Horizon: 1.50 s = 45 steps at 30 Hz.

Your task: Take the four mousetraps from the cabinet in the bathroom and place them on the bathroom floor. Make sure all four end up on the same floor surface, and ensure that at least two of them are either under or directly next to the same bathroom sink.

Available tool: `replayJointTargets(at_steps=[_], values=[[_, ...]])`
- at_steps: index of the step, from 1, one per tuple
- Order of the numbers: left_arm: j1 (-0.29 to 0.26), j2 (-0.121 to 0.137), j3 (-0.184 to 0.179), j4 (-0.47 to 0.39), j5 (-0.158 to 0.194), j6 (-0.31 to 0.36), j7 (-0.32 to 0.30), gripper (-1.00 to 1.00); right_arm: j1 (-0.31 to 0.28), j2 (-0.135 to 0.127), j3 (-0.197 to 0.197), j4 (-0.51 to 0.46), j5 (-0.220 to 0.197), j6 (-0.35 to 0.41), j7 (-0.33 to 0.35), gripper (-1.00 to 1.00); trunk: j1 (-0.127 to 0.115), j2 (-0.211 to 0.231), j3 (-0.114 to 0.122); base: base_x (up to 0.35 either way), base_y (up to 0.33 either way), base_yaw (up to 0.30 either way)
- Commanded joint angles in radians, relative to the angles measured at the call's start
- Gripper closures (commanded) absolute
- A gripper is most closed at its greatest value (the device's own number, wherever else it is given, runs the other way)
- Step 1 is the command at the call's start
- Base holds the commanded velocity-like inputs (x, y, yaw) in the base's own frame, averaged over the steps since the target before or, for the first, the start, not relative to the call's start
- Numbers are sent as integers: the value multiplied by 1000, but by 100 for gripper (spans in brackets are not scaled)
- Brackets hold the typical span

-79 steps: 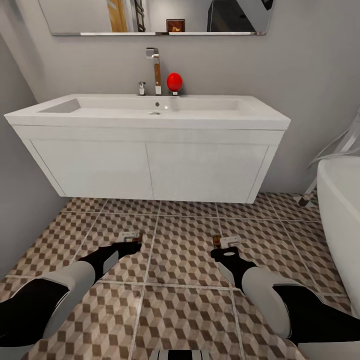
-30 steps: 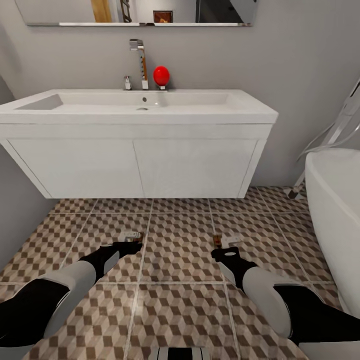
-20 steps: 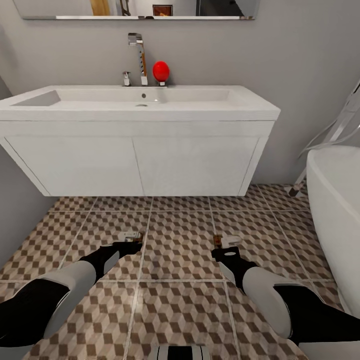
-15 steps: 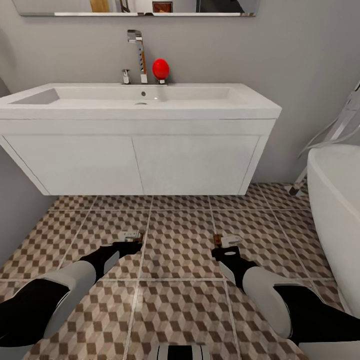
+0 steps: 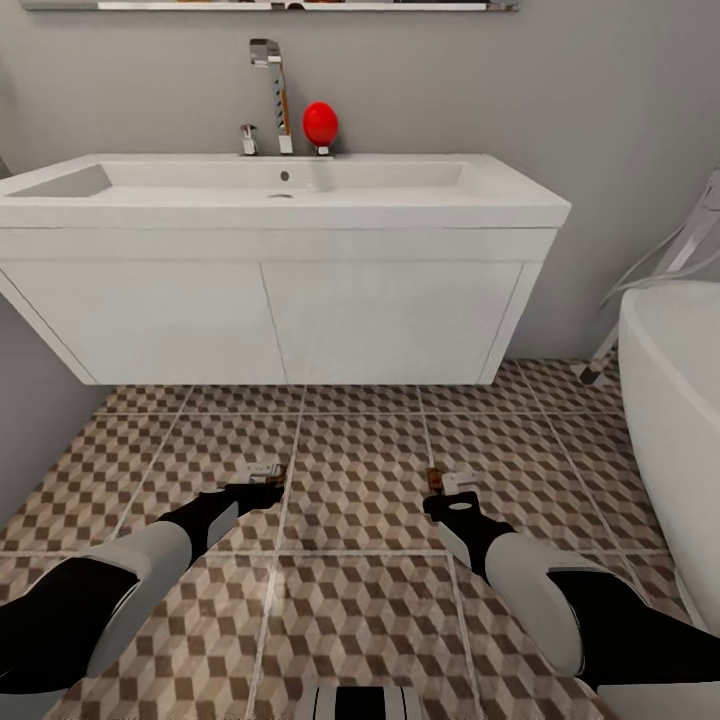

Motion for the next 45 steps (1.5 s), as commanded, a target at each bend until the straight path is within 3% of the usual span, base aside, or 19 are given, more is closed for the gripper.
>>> replayJointTargets(at_steps=[1, 12, 32, 45], values=[[0, 1, -7, -2, 9, 6, -1, 100, -1, 0, -5, 1, 7, 1, -2, 100, 0, 0, -2, 0, 0, 0], [0, -1, -8, -3, 8, -4, -1, 100, -1, 0, -4, 1, 7, 1, -2, 100, 0, 0, -18, 0, 0, 0], [0, -4, -4, -5, 8, -6, 8, 100, -1, -1, -5, 1, 7, 4, -1, 100, 0, 0, -20, 1, 0, 0], [0, -4, -6, -6, 5, -7, 10, 100, -1, -1, -5, 1, 7, 3, -1, 100, 0, 0, -20, 185, 0, 0]])
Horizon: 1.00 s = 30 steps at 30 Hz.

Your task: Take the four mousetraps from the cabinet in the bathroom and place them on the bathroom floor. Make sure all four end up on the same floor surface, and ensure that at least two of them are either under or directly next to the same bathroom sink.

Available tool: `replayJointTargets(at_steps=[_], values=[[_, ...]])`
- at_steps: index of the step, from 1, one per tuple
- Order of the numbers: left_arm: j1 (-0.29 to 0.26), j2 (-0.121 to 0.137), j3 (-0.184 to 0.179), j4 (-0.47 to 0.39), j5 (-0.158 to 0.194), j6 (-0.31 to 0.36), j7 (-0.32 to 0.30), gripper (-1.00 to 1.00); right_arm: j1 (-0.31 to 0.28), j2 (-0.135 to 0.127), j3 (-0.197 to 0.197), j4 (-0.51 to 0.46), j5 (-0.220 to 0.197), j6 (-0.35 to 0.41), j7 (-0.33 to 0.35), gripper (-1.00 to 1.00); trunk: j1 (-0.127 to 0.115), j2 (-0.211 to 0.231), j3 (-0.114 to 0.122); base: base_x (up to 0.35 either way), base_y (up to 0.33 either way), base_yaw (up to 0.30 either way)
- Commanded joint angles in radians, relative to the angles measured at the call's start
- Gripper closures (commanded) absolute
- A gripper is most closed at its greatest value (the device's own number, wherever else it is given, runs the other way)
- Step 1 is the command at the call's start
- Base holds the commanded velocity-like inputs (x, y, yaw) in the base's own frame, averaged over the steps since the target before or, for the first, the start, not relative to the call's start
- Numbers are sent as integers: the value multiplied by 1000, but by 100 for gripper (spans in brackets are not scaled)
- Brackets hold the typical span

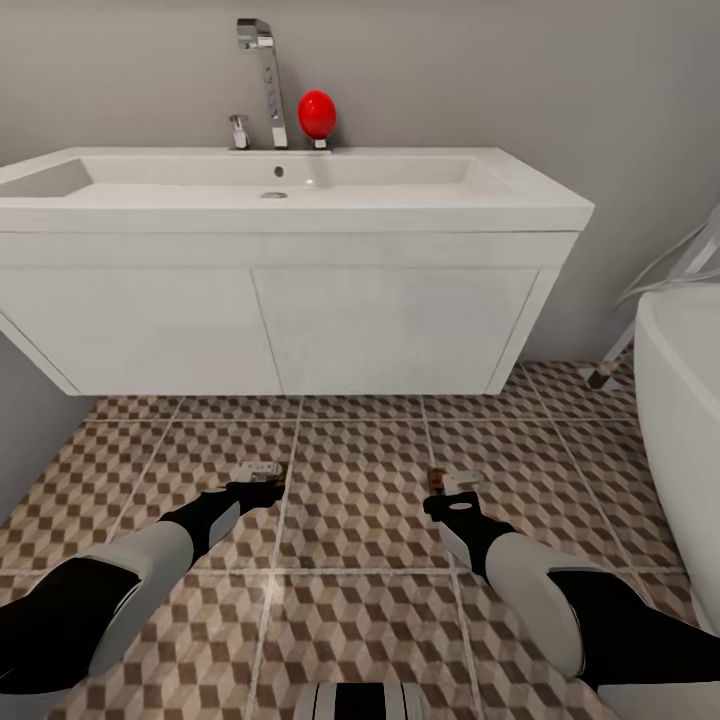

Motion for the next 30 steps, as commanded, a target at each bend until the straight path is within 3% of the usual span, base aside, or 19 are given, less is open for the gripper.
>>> replayJointTargets(at_steps=[1, 30], values=[[0, 0, -7, -2, 9, 6, -1, 100, -1, 0, -5, 1, 7, 2, -3, 100, 0, 0, -1, 51, 0, 0], [0, 0, -7, -2, 9, 6, 0, 100, -1, 0, -5, 1, 7, 2, -5, 100, 0, 0, -1, 5, 0, 0]])
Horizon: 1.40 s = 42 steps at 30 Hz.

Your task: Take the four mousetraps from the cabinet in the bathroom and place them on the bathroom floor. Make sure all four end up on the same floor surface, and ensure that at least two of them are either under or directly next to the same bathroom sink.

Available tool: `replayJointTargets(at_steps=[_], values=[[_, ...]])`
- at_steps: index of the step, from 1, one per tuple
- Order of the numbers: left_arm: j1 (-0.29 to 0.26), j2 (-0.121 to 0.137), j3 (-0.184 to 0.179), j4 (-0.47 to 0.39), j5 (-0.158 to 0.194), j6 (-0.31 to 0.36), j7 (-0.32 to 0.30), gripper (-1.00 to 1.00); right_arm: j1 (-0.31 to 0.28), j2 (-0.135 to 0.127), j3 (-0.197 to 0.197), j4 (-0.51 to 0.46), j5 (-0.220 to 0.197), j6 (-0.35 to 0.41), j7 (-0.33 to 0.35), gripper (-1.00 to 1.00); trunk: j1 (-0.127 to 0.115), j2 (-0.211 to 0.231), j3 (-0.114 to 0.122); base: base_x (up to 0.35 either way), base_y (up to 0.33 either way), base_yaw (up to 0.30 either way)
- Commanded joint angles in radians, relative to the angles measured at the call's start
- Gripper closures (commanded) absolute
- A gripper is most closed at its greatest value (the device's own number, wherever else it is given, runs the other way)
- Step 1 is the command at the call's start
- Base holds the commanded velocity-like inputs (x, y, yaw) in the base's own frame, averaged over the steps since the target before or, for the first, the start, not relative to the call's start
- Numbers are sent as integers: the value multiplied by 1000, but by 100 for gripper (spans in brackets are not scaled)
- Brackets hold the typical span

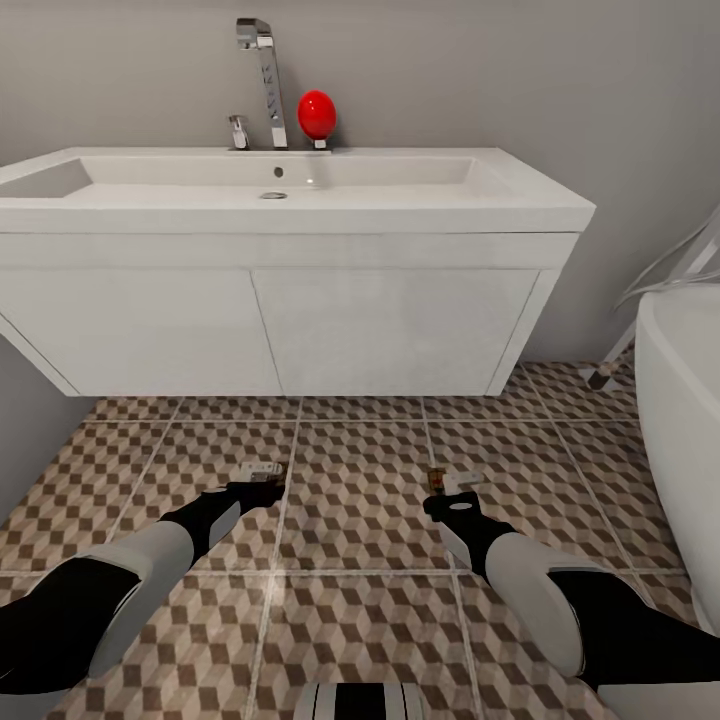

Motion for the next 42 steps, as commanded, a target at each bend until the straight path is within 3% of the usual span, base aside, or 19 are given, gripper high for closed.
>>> replayJointTargets(at_steps=[1, 23, 31, 42], values=[[0, 1, -7, -2, 9, 6, -1, 100, -1, 0, -5, 1, 7, 1, -2, 100, 0, 0, -1, 0, 0, 0], [1, 2, -4, 11, 11, 10, -1, 100, 0, 0, -2, 16, 11, -21, -4, 100, 0, 0, -1, 0, 0, 0], [1, 8, -5, 36, 11, 8, -2, 100, 33, 0, -1, 17, 15, -22, -4, 100, 0, 0, -1, 0, 0, 0], [33, 32, -7, 44, 8, 6, -3, 100, 44, 1, -1, 17, 63, -22, -4, 100, 0, 0, -1, 0, 0, 0]])
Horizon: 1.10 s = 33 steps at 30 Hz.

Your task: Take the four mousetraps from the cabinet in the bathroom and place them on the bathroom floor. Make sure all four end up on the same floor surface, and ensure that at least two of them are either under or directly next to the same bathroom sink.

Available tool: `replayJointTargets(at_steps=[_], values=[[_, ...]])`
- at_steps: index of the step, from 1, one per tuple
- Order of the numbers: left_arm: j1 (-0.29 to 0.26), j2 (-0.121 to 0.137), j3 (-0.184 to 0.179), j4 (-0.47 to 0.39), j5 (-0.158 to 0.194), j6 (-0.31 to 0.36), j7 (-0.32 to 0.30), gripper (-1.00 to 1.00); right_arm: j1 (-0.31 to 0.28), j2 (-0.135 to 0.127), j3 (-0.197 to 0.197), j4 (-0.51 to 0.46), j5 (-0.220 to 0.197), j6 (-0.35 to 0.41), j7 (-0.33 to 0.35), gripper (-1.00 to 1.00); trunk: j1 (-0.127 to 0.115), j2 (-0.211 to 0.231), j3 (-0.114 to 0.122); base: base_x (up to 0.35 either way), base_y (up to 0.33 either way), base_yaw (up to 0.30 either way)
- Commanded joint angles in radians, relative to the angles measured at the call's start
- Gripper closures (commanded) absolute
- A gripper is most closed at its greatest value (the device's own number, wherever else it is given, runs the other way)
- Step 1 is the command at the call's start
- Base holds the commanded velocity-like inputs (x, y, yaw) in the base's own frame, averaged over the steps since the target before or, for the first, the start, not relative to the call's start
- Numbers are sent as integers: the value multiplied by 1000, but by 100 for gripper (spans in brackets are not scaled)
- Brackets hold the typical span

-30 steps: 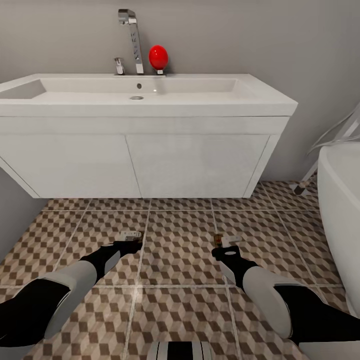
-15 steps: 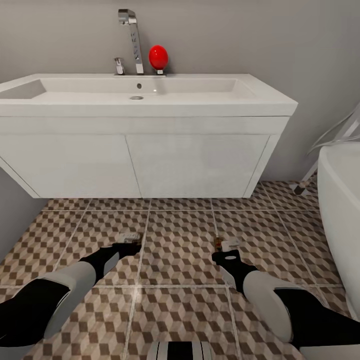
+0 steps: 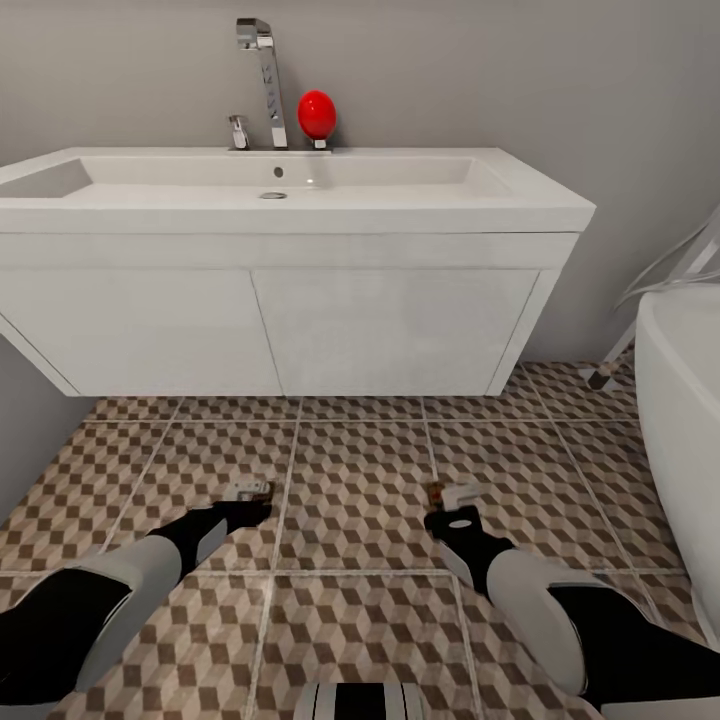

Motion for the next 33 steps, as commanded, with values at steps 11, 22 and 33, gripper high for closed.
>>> replayJointTargets(at_steps=[11, 22, 33], values=[[25, 16, -7, -2, -70, 3, -2, 100, 3, 0, -4, 3, 21, -1, -2, 100, 0, 0, -1, 0, 0, 0], [26, 19, -7, -1, -116, -43, -2, 100, 3, 0, -4, 3, 22, -9, -1, 100, 0, 0, -1, 0, 0, 0], [50, 30, -7, -1, -171, -84, -2, 100, 3, 0, -4, 3, 21, -27, -1, 100, 0, 0, -1, 0, 0, 0]])
